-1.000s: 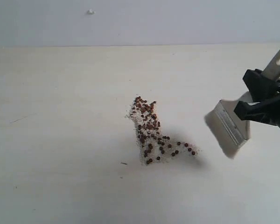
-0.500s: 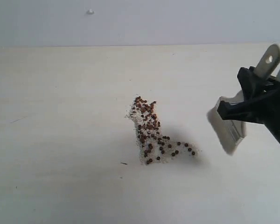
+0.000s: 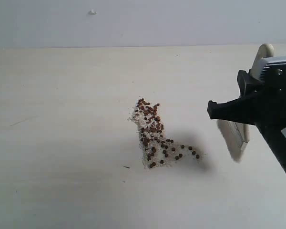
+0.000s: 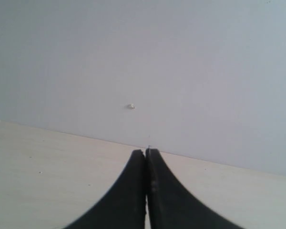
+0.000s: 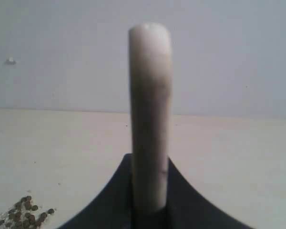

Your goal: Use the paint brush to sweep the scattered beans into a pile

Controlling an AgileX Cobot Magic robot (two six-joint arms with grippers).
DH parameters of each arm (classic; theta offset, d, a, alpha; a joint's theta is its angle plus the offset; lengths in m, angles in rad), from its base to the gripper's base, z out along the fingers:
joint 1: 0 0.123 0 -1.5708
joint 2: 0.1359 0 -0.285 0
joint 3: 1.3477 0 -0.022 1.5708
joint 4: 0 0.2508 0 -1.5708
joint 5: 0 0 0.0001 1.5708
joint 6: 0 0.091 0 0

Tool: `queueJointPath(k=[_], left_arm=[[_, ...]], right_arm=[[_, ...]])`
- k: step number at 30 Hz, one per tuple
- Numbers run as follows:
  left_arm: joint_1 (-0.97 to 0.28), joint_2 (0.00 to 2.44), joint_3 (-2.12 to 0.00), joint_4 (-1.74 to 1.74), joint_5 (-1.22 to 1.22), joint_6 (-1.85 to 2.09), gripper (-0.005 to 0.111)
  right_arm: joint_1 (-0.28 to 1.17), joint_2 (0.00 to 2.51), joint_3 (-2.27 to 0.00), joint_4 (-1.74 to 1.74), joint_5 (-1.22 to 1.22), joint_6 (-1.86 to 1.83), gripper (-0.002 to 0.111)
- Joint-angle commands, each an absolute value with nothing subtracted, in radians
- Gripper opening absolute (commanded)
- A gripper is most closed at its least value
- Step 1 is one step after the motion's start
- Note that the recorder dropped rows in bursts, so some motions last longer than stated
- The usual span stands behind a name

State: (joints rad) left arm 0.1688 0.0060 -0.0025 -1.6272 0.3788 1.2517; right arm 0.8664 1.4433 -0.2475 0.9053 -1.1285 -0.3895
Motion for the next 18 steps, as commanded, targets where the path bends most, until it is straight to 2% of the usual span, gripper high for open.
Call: queueJointPath(k=[1, 10, 18], left_arm=[[0.162, 0.000, 0.000, -1.626, 0.380, 1.254, 0.000], [0.162, 0.000, 0.000, -1.626, 0.380, 1.254, 0.000], [0.162, 0.000, 0.000, -1.626, 0.380, 1.254, 0.000]], right_arm=[[0.906, 1.496, -0.256, 0.940, -1.199, -0.352, 0.000], [0.908, 1.649, -0.267, 0.956, -1.221, -0.251, 0.000], [0.908, 1.750, -0.364, 0.949, -1.194, -0.213, 0.000]])
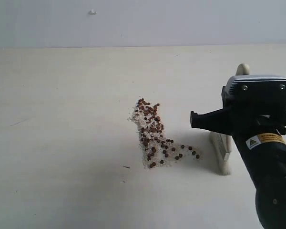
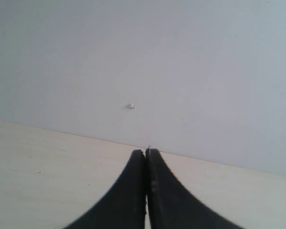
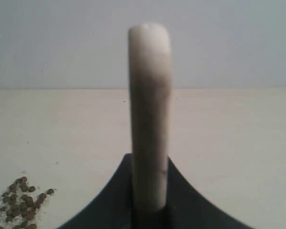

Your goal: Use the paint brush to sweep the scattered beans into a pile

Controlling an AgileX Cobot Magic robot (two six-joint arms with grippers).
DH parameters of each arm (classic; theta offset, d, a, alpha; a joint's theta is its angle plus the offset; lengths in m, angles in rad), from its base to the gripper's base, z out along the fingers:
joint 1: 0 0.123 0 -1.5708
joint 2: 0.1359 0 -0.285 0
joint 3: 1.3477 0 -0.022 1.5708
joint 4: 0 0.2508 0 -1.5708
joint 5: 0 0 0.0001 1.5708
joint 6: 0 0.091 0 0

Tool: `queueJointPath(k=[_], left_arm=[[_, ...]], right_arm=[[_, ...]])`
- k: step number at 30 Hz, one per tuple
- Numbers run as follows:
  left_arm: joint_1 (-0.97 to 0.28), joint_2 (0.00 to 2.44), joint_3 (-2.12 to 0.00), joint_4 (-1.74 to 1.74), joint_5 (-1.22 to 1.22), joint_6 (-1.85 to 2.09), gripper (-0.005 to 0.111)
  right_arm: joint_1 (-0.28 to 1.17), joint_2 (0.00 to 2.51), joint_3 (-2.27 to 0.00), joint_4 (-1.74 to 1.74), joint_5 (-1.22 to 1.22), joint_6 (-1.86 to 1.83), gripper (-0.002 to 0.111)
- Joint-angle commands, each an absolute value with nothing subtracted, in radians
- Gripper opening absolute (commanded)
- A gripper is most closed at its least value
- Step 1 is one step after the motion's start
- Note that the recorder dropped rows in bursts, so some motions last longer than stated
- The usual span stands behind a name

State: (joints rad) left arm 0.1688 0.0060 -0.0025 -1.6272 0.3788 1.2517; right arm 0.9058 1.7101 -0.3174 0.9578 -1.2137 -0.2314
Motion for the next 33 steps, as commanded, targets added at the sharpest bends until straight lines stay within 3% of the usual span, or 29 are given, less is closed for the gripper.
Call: queueJointPath(k=[1, 21, 33], left_arm=[[0.162, 0.000, 0.000, -1.626, 0.380, 1.254, 0.000], [0.162, 0.000, 0.000, -1.626, 0.380, 1.254, 0.000], [0.162, 0.000, 0.000, -1.626, 0.380, 1.254, 0.000]], right_arm=[[0.908, 1.758, -0.373, 0.941, -1.185, -0.208, 0.000], [0.908, 1.834, -0.575, 0.859, -0.966, -0.173, 0.000], [0.908, 1.839, -0.598, 0.867, -0.963, -0.179, 0.000]])
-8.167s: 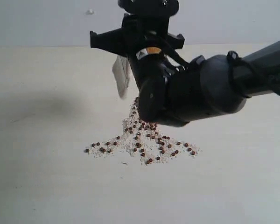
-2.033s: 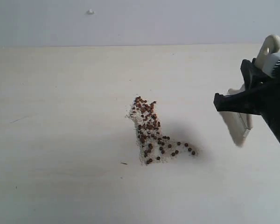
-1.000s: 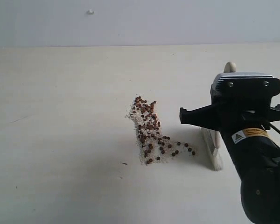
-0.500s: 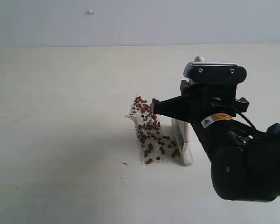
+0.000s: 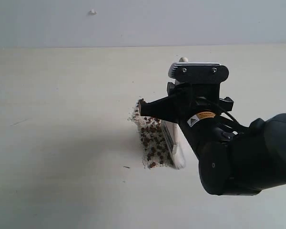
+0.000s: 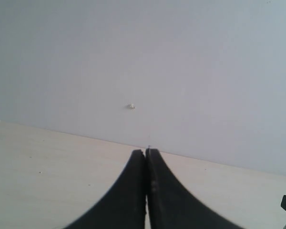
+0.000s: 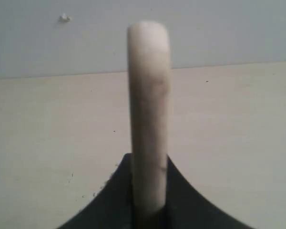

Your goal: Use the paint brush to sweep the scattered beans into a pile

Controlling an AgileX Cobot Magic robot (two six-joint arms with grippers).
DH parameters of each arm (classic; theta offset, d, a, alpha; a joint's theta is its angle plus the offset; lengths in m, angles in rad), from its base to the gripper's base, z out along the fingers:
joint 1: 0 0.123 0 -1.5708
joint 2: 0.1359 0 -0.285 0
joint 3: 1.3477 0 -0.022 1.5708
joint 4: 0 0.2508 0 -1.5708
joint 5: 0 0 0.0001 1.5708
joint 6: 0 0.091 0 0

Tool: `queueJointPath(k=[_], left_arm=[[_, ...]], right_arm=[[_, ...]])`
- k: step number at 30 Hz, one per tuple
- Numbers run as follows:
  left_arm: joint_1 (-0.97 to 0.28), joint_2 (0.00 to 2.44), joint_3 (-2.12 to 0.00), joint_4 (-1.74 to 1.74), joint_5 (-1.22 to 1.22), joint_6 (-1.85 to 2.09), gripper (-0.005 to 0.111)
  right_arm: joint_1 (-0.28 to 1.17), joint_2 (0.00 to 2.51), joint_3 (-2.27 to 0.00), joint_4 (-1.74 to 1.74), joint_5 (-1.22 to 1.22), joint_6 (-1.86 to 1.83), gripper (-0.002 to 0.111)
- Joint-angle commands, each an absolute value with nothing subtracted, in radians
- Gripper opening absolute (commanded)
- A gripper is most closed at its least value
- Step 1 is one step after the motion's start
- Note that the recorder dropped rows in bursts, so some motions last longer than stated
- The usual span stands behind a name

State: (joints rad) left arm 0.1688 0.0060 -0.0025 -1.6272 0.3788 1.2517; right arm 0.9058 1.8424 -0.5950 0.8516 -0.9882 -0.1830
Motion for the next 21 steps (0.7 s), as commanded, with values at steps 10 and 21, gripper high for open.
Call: queueJointPath(k=[10, 21], left_arm=[[0.162, 0.000, 0.000, -1.626, 0.380, 1.254, 0.000], [0.162, 0.000, 0.000, -1.626, 0.380, 1.254, 0.000]], right_arm=[[0.908, 1.743, -0.598, 0.903, -0.973, -0.307, 0.000], [0.908, 1.652, -0.561, 0.949, -1.044, -0.464, 0.000]])
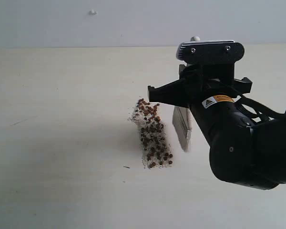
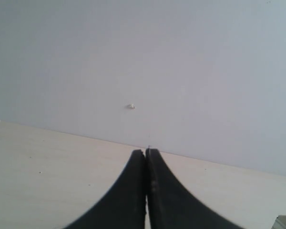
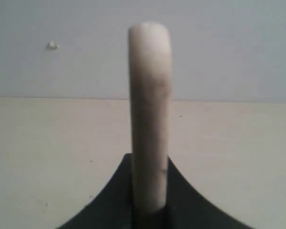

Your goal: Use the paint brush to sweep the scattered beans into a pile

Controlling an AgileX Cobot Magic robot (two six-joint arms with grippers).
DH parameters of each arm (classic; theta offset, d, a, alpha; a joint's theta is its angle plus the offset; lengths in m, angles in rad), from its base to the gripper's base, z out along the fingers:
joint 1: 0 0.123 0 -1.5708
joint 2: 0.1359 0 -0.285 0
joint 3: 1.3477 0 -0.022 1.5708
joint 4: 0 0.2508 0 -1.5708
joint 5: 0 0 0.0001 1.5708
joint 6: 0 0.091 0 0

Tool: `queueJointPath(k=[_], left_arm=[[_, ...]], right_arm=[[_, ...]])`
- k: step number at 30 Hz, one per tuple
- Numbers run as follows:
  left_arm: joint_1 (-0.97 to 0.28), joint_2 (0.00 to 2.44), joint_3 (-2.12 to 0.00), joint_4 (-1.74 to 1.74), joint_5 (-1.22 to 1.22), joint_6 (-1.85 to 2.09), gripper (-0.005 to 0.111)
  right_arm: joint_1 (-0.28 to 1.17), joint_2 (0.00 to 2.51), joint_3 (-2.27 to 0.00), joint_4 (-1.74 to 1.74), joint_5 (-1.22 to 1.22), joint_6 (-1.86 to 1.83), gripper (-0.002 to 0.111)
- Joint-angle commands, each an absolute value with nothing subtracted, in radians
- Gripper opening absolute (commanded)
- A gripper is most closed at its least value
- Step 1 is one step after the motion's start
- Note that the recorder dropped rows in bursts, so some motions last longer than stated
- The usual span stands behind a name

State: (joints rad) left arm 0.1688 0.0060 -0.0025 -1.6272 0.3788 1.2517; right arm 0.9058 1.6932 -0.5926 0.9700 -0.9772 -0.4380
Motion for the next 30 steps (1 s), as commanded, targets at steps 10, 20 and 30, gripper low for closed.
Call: queueJointPath(k=[10, 20, 30], left_arm=[[0.162, 0.000, 0.000, -1.626, 0.380, 1.254, 0.000], [0.162, 0.000, 0.000, -1.626, 0.380, 1.254, 0.000], [0.162, 0.000, 0.000, -1.626, 0.380, 1.254, 0.000]], right_arm=[[0.711, 1.547, -0.307, 0.481, -1.221, -0.075, 0.000], [0.268, 1.571, -0.545, -0.625, -1.157, 0.344, 0.000], [0.143, 1.971, -1.290, -1.426, -1.155, 0.911, 0.000]])
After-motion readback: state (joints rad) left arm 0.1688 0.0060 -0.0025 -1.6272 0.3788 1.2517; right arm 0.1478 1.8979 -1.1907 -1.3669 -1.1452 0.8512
